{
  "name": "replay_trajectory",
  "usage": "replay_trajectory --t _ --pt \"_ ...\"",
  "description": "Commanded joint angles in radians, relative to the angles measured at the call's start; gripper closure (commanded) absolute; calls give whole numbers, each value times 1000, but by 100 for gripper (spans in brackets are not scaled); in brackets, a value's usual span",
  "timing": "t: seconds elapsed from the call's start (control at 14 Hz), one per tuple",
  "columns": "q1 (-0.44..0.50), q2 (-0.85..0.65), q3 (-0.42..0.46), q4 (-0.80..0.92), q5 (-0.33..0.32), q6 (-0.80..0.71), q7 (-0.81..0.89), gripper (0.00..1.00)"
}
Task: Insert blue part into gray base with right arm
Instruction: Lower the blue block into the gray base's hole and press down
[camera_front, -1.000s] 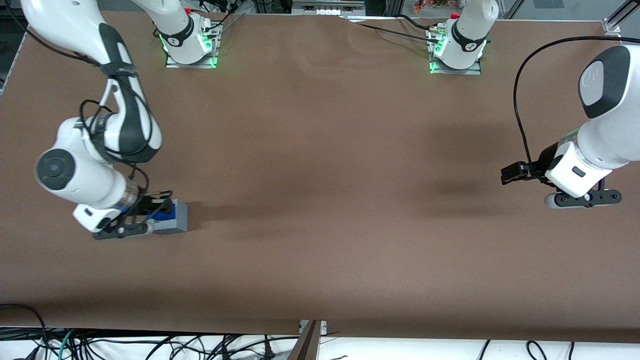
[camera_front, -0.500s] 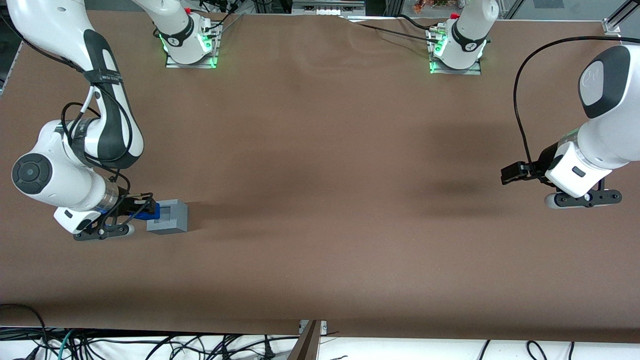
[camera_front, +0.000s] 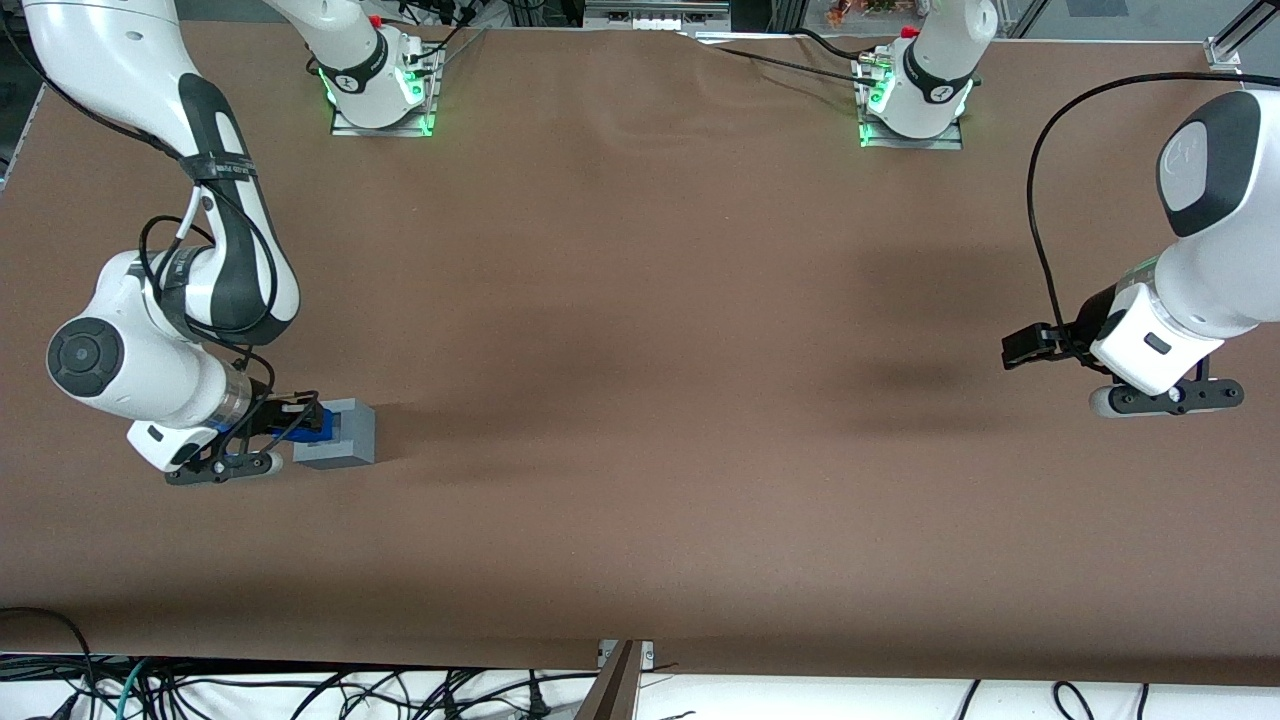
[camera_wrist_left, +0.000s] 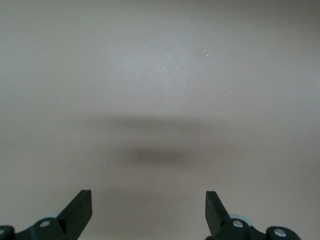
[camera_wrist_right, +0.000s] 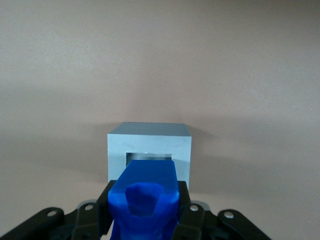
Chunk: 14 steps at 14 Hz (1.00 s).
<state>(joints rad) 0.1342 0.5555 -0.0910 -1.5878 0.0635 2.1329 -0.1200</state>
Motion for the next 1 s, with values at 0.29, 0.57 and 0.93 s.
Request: replay_trajectory --t 0.29,0.57,0.93 --pt "1 -14 5 -38 15 41 -7 76" --pt "5 -6 5 -38 15 62 -1 76" --pt "7 1 7 -44 15 81 0 76"
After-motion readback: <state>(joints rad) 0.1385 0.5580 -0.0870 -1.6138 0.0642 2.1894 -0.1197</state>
